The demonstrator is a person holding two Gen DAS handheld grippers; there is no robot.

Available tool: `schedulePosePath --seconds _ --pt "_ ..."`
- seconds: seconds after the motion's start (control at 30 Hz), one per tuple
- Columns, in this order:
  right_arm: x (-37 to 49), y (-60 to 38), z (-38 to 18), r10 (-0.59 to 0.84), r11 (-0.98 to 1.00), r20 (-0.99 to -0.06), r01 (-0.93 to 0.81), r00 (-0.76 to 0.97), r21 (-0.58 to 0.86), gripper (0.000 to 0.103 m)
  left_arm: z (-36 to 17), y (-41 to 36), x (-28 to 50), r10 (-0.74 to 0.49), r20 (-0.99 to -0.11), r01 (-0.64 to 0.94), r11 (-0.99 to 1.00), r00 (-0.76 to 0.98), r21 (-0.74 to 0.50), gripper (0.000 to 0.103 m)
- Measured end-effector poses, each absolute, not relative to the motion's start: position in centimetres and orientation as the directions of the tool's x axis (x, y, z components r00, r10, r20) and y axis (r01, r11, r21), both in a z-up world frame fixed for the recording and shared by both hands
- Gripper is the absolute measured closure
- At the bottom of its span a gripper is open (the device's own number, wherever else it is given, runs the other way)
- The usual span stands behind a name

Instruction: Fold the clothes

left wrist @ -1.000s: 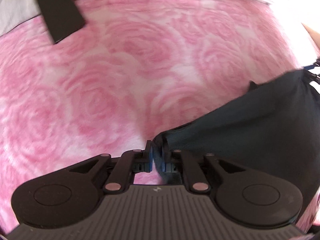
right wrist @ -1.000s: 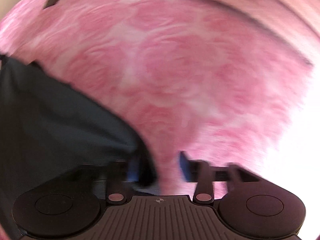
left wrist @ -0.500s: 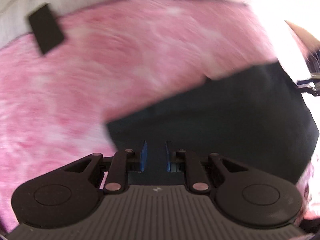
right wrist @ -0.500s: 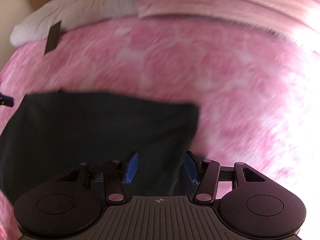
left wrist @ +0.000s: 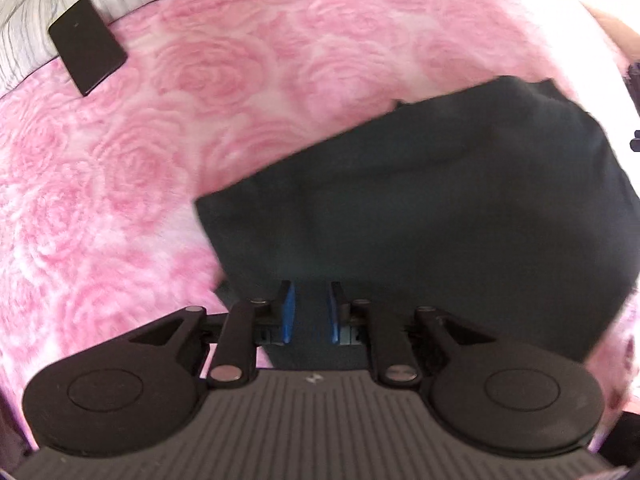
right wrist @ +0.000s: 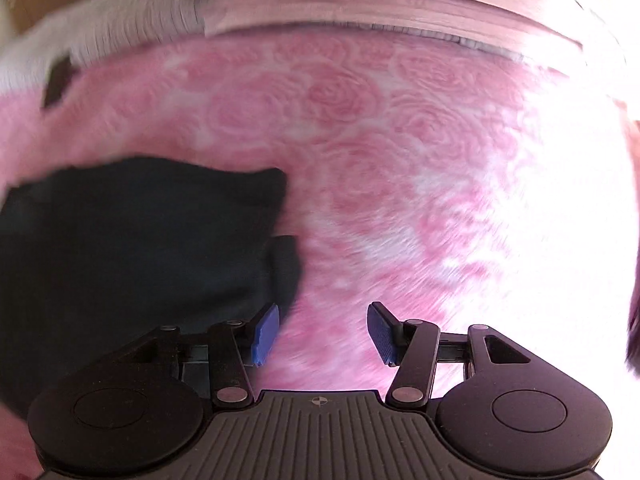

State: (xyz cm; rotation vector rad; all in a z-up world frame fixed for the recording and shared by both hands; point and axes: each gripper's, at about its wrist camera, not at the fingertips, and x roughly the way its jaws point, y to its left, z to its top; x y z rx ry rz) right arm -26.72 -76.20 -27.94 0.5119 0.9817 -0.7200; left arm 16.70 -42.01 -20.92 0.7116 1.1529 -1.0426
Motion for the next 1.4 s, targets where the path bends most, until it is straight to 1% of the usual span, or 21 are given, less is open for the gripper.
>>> schedulePosePath --seconds 0.1,0.17,0.27,0.33,0.43,0.5,0.67,0.97,1.03,1.2,1.4 --pt "-26.7 -72.5 -27.6 -0.22 0.701 -0.864 0.689 0.454 0.184 0.049 -21.4 -41.2 13.6 -0.272 -0.962 0.923 0.369 -0.002 -0.107 0.089" --pt "-26.5 -70.1 -28.3 -0.128 0.736 -0.864 0.631 0.487 0.246 0.049 -22.4 -40.4 11.9 -0.236 -0.972 0.924 0.369 -0.014 -0.103 0.089" --pt "-27.3 -68.3 -30.4 -0.039 0.735 -0.891 0.617 0.452 0.281 0.049 -23.8 -39.0 10.6 -0.177 -0.984 0.927 0.368 -0.002 -0.069 0.088" --pt "-28.5 -68.2 -31.3 -0.042 0.692 -0.916 0.672 0.399 0.262 0.049 -24.2 -38.0 10.7 -0.153 -0.988 0.925 0.376 0.014 -0.046 0.089" --pt "-30.4 -68.2 -30.9 -0.079 0.637 -0.929 0.735 0.362 0.233 0.049 -24.2 -37.0 11.0 -0.134 -0.99 0.922 0.387 0.031 -0.023 0.09" --pt "-30.8 -67.7 -30.6 -0.116 0.627 -0.947 0.762 0.298 0.163 0.049 -23.8 -36.8 11.1 -0.128 -0.991 0.927 0.374 0.044 -0.007 0.09" --pt "-30.4 -64.9 -28.7 -0.165 0.593 -0.934 0.789 0.316 0.162 0.049 -23.4 -36.4 11.2 -0.152 -0.988 0.955 0.296 0.04 -0.007 0.09" --pt "-22.9 -53.3 -27.1 -0.175 0.6 -0.915 0.776 0.364 0.194 0.049 -24.0 -33.7 13.4 -0.245 -0.965 0.991 0.067 -0.096 -0.116 0.089" --pt "-21.0 -50.3 -27.0 -0.185 0.587 -0.917 0.788 0.353 0.185 0.049 -23.5 -32.8 14.4 -0.244 -0.964 0.995 -0.005 -0.102 -0.104 0.086" --pt "-14.3 -44.6 -27.4 -0.162 0.593 -0.922 0.781 0.352 0.194 0.049 -22.1 -28.6 18.8 -0.262 -0.957 0.989 -0.115 -0.123 -0.095 0.086" --pt "-6.9 -42.2 -28.9 -0.045 0.703 -0.871 0.635 0.489 0.32 0.049 -21.1 -27.8 20.7 -0.338 -0.935 0.978 -0.203 -0.111 -0.043 0.085"
